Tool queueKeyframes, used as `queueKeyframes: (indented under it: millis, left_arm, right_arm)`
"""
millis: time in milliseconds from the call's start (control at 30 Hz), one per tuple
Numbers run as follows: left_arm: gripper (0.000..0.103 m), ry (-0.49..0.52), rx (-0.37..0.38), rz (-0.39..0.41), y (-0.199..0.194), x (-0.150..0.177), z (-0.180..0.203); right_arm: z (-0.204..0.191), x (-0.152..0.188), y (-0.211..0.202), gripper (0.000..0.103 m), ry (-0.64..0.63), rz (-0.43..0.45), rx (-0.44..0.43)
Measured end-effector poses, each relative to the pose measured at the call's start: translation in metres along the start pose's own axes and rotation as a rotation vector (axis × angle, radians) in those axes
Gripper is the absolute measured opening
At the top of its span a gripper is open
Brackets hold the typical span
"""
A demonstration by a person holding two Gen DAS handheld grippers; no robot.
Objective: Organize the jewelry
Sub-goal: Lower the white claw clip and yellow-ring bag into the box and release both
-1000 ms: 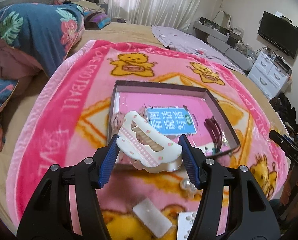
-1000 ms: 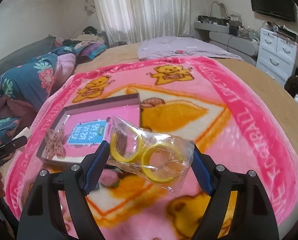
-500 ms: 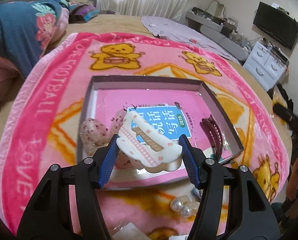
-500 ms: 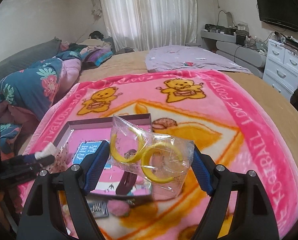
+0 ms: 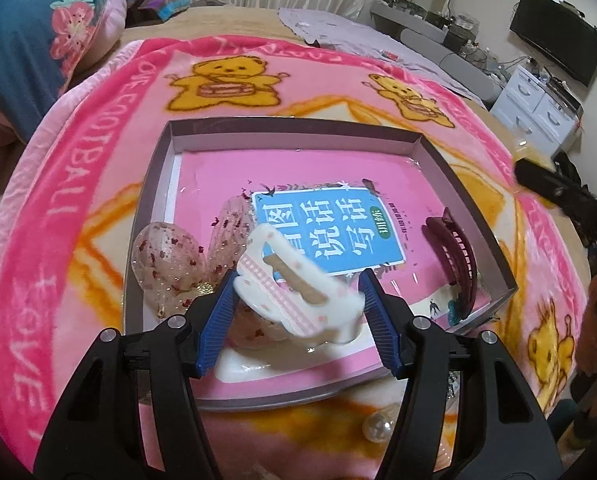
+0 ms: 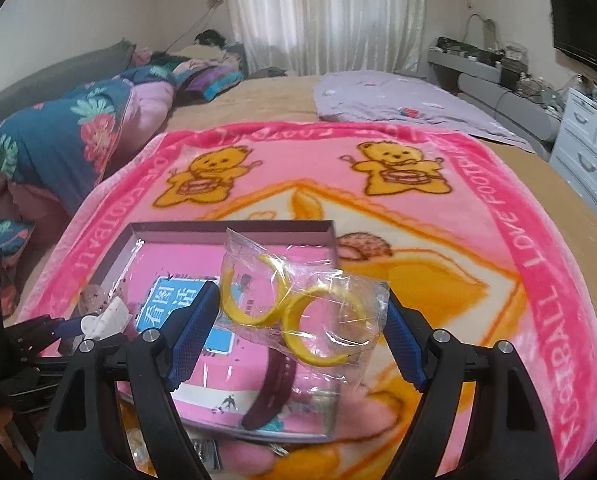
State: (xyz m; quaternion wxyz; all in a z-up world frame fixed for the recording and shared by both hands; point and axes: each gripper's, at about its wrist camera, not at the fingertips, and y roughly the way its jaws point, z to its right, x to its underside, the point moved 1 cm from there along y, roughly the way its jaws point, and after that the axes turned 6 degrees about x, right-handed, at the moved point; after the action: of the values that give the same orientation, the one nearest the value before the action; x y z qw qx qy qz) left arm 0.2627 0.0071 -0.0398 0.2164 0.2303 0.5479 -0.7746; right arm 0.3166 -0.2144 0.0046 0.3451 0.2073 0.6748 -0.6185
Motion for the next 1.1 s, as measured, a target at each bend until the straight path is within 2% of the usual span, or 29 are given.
queueKeyframes:
  millis: [67, 233, 433, 533, 600, 667, 867, 1100]
  left_arm:
    - [0.064, -0.005, 0.001, -0.001, -0.002, -0.001, -0.003]
    - [0.064, -0.015, -0.033, 0.014, -0.01, -0.004, -0.009]
    - [0.072, -0.041, -0.056, 0.023, -0.021, -0.003, -0.019]
    - [0.072, -0.052, -0.069, 0.031, -0.028, -0.003, -0.023]
    - [0.08, -0.06, -0.076, 0.035, -0.031, -0.002, -0.026]
    - [0.08, -0.073, -0.08, 0.034, -0.034, -0.001, -0.029]
    - [0.082, -0.075, -0.089, 0.04, -0.042, -0.001, -0.03]
    - [0.093, -0.068, -0.1, 0.078, -0.065, -0.003, -0.026]
  right_arm:
    - [-0.007, 0.003, 0.008, 0.078, -0.017, -0.019, -0.011]
    - [-0.023, 0.018, 0.026, 0.078, -0.073, -0.073, -0.026]
    - [-0.043, 0.033, 0.034, 0.079, -0.132, -0.103, -0.027]
    - [-0.049, 0.037, 0.034, 0.079, -0.147, -0.102, -0.029]
    - [-0.051, 0.039, 0.033, 0.08, -0.15, -0.103, -0.034]
    - [-0.052, 0.041, 0.032, 0.085, -0.151, -0.104, -0.033]
    - [-0.049, 0.041, 0.021, 0.088, -0.141, -0.081, -0.04]
    - [-0.025, 0.033, -0.011, 0.094, -0.064, -0.006, -0.039]
